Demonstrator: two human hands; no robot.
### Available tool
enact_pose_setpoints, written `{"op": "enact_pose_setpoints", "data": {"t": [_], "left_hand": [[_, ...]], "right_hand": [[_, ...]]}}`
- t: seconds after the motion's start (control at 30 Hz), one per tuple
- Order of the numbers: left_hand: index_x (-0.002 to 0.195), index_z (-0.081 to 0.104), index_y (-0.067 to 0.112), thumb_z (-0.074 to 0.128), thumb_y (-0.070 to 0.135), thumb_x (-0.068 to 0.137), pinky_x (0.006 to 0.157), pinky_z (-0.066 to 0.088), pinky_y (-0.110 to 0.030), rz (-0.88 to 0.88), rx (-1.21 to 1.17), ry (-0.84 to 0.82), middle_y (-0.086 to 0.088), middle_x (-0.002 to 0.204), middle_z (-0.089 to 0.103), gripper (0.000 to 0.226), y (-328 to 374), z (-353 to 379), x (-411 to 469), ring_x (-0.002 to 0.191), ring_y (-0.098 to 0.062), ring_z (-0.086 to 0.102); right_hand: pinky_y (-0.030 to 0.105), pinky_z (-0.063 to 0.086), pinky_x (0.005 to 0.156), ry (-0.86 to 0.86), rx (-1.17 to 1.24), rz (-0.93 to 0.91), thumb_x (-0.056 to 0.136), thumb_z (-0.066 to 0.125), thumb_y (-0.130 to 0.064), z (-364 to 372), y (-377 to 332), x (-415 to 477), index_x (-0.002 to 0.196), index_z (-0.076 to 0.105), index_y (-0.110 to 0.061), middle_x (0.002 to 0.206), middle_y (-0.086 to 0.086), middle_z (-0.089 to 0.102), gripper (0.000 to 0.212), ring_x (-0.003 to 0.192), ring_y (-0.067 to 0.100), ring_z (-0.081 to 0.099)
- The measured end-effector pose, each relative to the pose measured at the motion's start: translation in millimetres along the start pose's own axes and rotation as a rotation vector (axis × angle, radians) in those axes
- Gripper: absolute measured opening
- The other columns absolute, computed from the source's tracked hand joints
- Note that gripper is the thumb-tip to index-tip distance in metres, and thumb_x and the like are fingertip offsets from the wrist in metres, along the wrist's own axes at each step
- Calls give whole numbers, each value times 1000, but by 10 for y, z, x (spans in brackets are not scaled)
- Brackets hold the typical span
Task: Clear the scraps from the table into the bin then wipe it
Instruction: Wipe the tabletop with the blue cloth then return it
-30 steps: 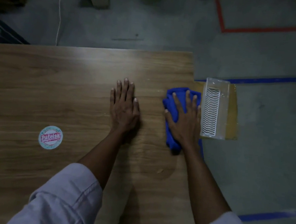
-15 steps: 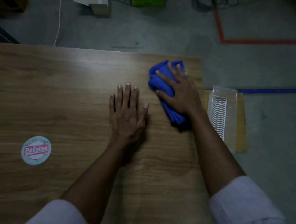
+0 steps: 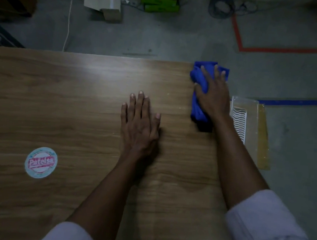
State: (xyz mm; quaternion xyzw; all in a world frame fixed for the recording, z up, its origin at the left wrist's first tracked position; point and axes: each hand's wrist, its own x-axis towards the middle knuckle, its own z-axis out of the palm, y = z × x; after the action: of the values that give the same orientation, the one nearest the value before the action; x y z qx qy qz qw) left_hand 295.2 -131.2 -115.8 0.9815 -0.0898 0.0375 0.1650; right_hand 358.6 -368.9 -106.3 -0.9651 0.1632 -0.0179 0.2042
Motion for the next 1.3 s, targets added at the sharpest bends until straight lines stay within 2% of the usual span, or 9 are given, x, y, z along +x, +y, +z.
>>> {"op": "enact_pose_setpoints", "data": {"t": [0.07,0.17,0.23,0.43,0.7,0.93,1.1,1.2,1.3], "left_hand": [[157,36,9,18,48,102,126,6,-45,5,10,1,-9,167,25,69,-10,7,7,156,-27,17],[156,37,8,20,47,103,126,9,-46,6,10,8,-10,167,27,68,-26,27,19,156,-28,19],[156,36,7,19,47,103,126,9,-46,6,4,5,-10,167,27,68,-25,25,8,156,-28,19],[160,28,10,16,52,102,127,4,-48,17,3,-62,-8,170,16,72,10,-44,1,158,-25,7],[155,36,6,37,55,102,126,11,-52,229,-182,-7,-8,162,38,72,-76,-155,-110,155,-23,23],[153,41,11,37,58,101,127,9,-47,232,-187,-79,-6,161,39,71,-66,-159,-125,154,-22,24],[153,42,10,35,58,100,127,7,-41,216,-212,-78,-6,161,40,72,-88,-127,-128,154,-22,25],[155,40,13,31,58,101,127,5,-38,208,-222,-113,-4,163,35,71,-84,-173,-142,155,-19,21],[156,38,14,28,58,101,127,3,-35,219,-240,-143,-4,165,31,71,-112,-212,-200,156,-18,17]], "right_hand": [[50,10,128,-26,-36,-13,95,41,-51,61,-154,-55,160,32,-33,171,11,13,68,157,39,8],[50,9,128,-114,-91,-431,94,42,-56,191,-393,-484,159,35,-34,171,8,17,68,158,36,10],[46,9,128,-165,-101,-535,95,45,-55,204,-341,-816,159,33,-37,172,2,14,67,159,28,5],[49,8,129,-2,-109,20,97,38,-58,64,-137,-1212,162,23,-39,173,3,3,69,159,32,1],[46,6,129,-134,-99,-260,92,41,-54,223,-574,-1654,163,16,-39,173,1,-2,76,159,27,-7],[50,7,129,-45,-115,49,101,37,-65,29,-122,-1643,163,15,-39,173,6,-1,71,159,33,-5],[47,5,129,-96,-125,-103,94,30,-60,229,-657,-1665,164,14,-38,173,5,-3,75,159,31,-6],[45,6,129,-126,-107,-174,97,40,-61,141,-462,-2230,164,14,-37,173,2,-4,75,159,26,-10],[51,10,128,-94,-113,-66,100,36,-66,-34,-28,-2391,163,14,-40,173,0,-3,71,159,25,-7]]}}
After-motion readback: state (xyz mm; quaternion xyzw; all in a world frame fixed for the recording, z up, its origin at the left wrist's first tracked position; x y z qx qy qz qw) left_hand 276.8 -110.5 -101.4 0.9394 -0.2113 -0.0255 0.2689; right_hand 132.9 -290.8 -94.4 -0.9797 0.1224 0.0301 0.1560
